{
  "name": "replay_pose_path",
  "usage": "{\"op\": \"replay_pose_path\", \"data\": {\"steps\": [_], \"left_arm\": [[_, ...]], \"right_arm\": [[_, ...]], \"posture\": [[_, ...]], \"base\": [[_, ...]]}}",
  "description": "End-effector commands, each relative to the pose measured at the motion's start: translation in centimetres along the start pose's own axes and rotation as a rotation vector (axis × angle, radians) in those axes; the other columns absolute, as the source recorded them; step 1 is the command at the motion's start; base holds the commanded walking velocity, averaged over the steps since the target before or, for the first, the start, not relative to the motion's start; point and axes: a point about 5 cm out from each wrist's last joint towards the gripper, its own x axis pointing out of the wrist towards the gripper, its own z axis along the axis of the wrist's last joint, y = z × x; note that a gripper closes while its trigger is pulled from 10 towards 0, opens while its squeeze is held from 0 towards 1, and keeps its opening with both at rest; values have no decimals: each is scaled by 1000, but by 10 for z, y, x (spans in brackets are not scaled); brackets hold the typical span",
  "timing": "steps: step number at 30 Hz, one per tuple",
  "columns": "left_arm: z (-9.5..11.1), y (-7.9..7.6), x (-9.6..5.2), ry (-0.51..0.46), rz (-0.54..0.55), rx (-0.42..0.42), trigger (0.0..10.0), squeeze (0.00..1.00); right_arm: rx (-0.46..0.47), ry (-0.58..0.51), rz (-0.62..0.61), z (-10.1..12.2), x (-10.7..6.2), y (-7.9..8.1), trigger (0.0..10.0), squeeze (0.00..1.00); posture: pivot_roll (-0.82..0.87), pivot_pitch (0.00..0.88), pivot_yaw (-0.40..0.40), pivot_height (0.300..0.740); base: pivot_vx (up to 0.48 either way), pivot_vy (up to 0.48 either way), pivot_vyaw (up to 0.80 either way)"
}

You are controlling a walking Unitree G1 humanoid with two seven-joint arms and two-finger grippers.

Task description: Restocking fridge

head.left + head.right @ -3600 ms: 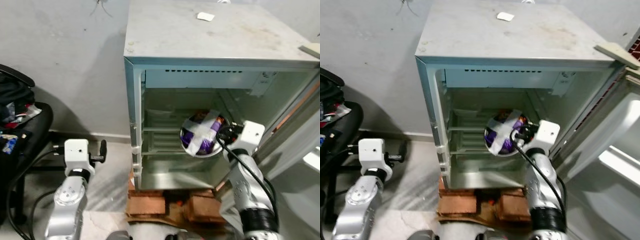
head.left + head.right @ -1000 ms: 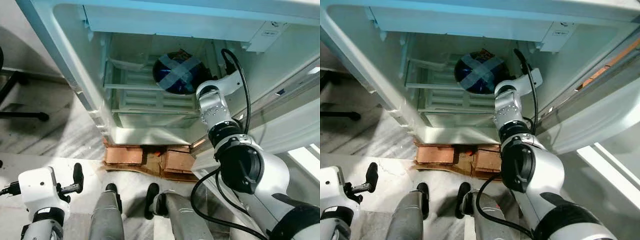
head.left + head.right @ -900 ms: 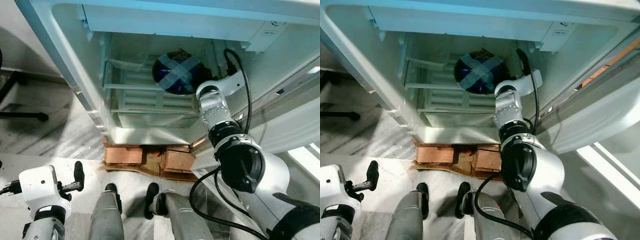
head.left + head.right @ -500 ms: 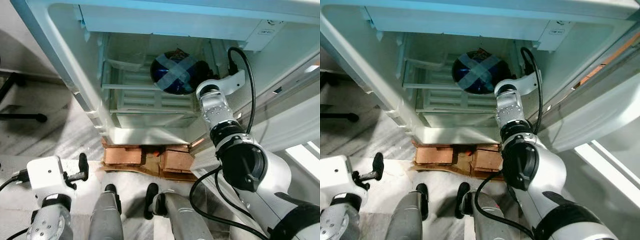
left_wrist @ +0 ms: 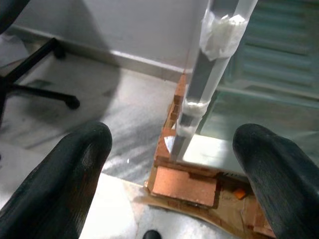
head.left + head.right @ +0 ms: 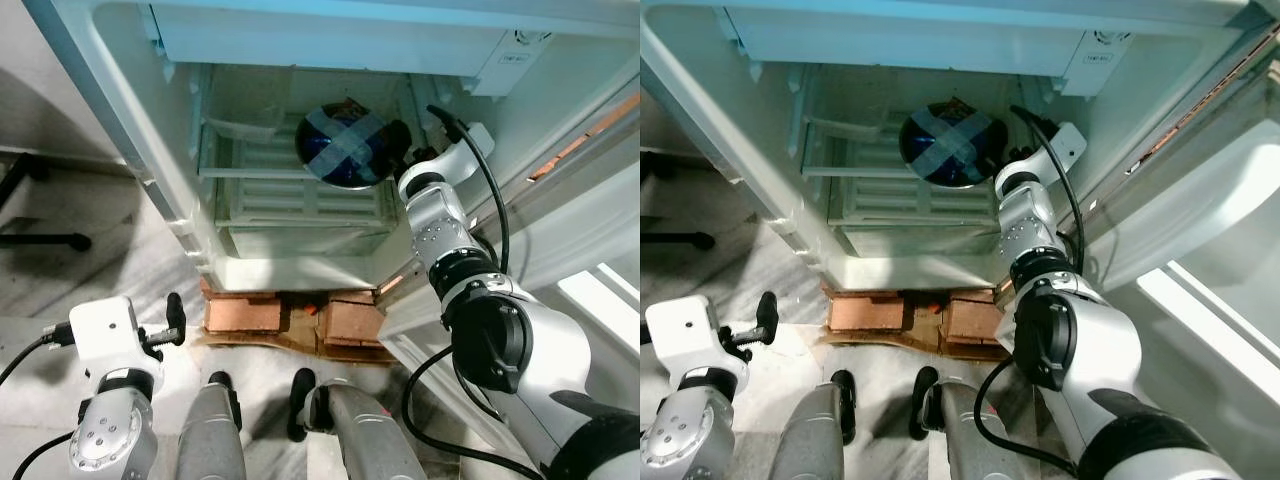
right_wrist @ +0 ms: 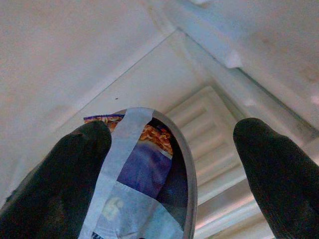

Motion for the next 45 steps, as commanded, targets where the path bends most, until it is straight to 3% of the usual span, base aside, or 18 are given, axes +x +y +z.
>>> {"op": "replay_pose_path", "data": {"steps": [1, 4, 6, 12, 15, 17, 18, 19, 20, 21, 30, 34, 37, 45], "left_arm": [[-5, 2, -1, 15, 8, 9, 10000, 0], [-5, 2, 3, 5, 4, 14, 10000, 0], [-7, -1, 9, -9, -18, 27, 10000, 0], [-9, -6, 18, -23, -51, 39, 10000, 0], [-9, -12, 26, -35, -76, 59, 10000, 0], [-9, -15, 28, -45, -88, 72, 10000, 0], [-8, -17, 29, -50, -96, 79, 10000, 0], [-9, -18, 31, -53, -104, 83, 10000, 0], [-11, -19, 34, -54, -113, 84, 10000, 0], [-12, -19, 35, -53, -118, 86, 10000, 0], [-21, -13, 36, -26, -154, 133, 10000, 0], [-22, -12, 38, -29, -148, 135, 10000, 0], [-17, -14, 45, -51, -121, 118, 10000, 0], [-11, -17, 50, -73, -139, 144, 10000, 0]], "right_arm": [[-50, 9, 4, -3, -3, -7, 10000, 1000], [-107, 11, 56, -4, -3, -4, 10000, 1000], [-203, 24, 155, -7, -6, -3, 10000, 1000], [-313, -11, 262, -4, -12, -6, 10000, 1000], [-359, -38, 300, -6, -24, -16, 10000, 1000], [-390, -41, 316, -9, -33, -23, 10000, 945], [-411, -38, 328, -12, -39, -27, 10000, 820], [-434, -27, 337, -16, -48, -32, 10000, 0], [-475, 10, 365, -25, -67, -39, 10000, 0], [-488, 28, 370, -29, -73, -42, 10000, 0], [-501, 123, 386, -49, -117, -48, 10000, 0], [-474, 105, 369, -48, -119, -47, 10000, 0], [-520, 56, 271, -42, -117, -50, 10000, 0], [-597, 63, 135, -36, -120, -65, 10000, 0]], "posture": [[341, 233, -152, 740], [329, 207, -152, 740], [298, 173, -154, 740], [258, 141, -145, 740], [227, 87, -123, 740], [223, 78, -118, 740], [217, 70, -114, 740], [204, 59, -108, 740], [193, 47, -108, 740], [190, 41, -108, 740], [163, 33, -83, 740], [168, 30, -78, 740], [172, 30, -64, 740], [136, 59, -61, 740]], "base": [[0, 0, 0], [0, 0, 0], [0, 0, 0], [0, 0, 0], [0, 0, 0], [0, 0, 0], [0, 0, 0], [0, 0, 0], [0, 0, 0], [-330, 0, 0], [-375, 0, 0], [-421, 0, 0], [-447, 0, 0], [-445, 0, 0]]}}
